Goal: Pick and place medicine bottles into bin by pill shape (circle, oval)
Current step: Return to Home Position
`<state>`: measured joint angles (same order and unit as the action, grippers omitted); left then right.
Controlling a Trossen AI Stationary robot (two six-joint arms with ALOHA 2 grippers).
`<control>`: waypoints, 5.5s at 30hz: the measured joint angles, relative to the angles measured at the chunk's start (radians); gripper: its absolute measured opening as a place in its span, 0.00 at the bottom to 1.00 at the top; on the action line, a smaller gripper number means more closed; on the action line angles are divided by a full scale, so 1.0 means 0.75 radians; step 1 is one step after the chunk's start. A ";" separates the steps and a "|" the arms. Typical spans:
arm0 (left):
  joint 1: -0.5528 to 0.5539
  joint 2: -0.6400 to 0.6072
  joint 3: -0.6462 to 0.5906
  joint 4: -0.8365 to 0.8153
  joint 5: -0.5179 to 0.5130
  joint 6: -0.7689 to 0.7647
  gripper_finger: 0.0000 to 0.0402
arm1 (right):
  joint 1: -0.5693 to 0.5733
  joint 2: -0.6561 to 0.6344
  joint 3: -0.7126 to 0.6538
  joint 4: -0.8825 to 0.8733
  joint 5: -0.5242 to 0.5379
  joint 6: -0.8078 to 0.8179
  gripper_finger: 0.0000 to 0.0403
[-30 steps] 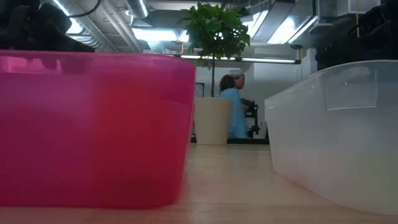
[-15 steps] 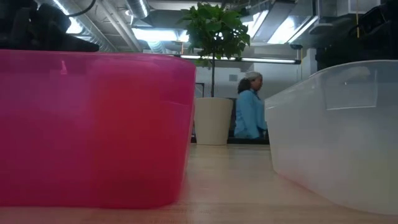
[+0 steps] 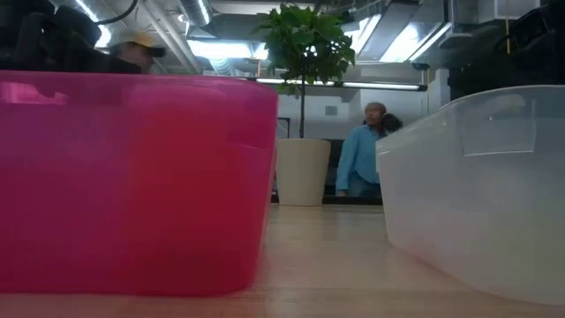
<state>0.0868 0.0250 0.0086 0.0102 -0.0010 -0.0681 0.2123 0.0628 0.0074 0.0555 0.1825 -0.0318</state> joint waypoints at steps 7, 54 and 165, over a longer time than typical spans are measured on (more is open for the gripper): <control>0.000 0.000 0.000 0.000 0.000 0.000 0.57 | 0.001 0.000 0.000 0.000 0.000 -0.001 0.56; 0.000 0.000 -0.001 -0.001 -0.001 0.000 0.57 | 0.001 0.000 0.000 0.000 0.000 0.001 0.56; 0.000 0.001 -0.002 0.000 -0.011 0.000 0.57 | -0.264 -0.076 -0.001 -0.042 -0.269 0.102 0.56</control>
<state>0.0868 0.0254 0.0074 0.0105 -0.0096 -0.0679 0.0143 0.0060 0.0071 0.0242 -0.0193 0.0444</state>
